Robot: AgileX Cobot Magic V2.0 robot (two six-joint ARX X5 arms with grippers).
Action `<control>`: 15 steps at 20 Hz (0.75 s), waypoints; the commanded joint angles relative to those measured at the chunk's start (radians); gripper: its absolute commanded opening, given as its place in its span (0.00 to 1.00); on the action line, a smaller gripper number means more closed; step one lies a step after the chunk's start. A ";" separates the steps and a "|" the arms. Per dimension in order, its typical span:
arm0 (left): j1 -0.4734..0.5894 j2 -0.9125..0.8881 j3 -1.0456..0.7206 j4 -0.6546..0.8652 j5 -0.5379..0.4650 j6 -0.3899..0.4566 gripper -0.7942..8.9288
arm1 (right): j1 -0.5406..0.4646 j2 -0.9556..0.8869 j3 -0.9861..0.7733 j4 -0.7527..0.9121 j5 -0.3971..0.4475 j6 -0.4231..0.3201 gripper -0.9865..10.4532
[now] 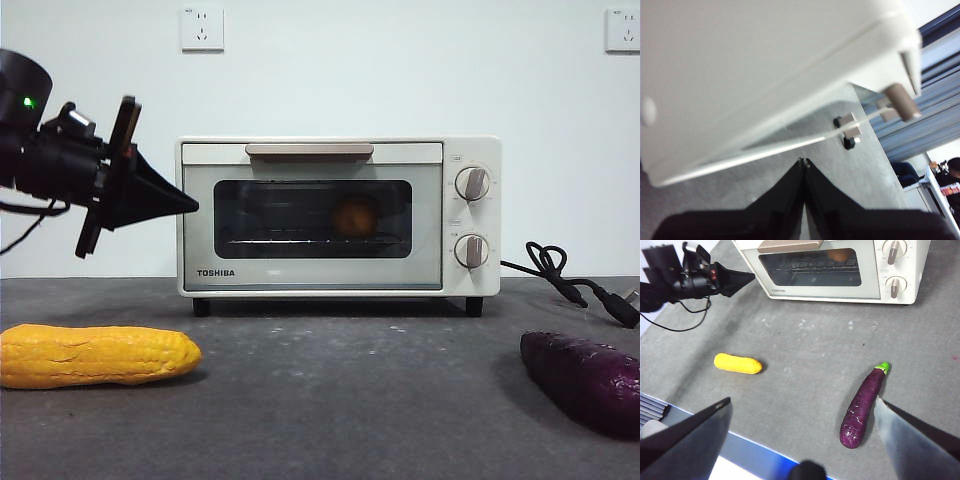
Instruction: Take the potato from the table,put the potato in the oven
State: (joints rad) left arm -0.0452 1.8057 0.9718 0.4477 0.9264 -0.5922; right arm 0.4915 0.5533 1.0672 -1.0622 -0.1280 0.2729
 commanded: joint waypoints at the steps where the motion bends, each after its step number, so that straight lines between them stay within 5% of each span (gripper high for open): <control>1: -0.013 -0.085 0.000 -0.082 -0.007 0.087 0.07 | 0.002 0.000 -0.002 0.006 0.002 0.005 0.50; 15: -0.112 -0.676 0.000 -0.761 -0.330 0.452 0.07 | 0.002 0.039 -0.002 0.006 -0.006 -0.082 0.50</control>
State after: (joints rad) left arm -0.1497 1.1641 0.9726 -0.2691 0.6209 -0.2241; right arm 0.4915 0.5884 1.0672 -1.0626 -0.1314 0.2180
